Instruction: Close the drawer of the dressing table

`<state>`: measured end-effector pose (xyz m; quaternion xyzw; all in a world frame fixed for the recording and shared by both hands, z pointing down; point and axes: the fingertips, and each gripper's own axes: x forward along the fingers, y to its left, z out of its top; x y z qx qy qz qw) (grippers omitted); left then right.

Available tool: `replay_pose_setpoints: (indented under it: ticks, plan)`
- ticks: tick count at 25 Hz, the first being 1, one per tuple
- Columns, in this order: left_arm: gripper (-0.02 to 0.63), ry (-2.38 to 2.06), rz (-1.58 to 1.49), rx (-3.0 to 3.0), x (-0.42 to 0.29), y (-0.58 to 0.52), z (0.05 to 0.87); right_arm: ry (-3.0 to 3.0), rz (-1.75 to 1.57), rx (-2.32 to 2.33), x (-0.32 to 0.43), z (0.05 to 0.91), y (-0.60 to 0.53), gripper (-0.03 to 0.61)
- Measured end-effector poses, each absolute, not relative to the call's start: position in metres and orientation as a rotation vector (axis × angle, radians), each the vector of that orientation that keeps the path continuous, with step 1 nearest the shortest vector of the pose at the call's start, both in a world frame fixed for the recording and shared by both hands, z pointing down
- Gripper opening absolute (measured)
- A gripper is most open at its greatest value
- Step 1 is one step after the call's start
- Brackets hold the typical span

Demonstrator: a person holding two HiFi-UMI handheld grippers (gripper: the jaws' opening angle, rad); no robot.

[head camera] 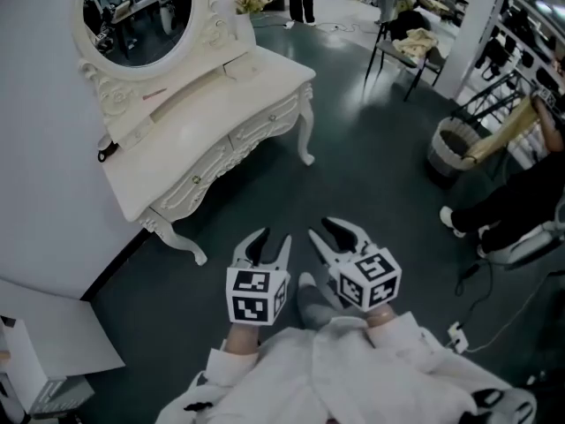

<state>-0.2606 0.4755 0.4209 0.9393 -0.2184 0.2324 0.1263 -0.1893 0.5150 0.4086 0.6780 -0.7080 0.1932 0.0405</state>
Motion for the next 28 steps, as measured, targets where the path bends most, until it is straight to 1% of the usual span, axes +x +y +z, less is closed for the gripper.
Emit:
replay_pose_setpoints:
  ticks: [14, 20, 28]
  plan:
    - [0.147, -0.722, 0.661, 2.749, -0.150, 0.346, 0.411, -2.245, 0.538, 2.012, -0.074, 0.397, 0.390, 0.126]
    - [0.147, -0.755, 0.672, 2.725, -0.126, 0.308, 0.420, -2.270, 0.556, 1.964, -0.051, 0.408, 0.353, 0.126]
    - [0.147, -0.691, 0.732, 2.683, -0.108, 0.292, 0.435, -2.261, 0.688, 1.941, -0.041, 0.433, 0.339, 0.126]
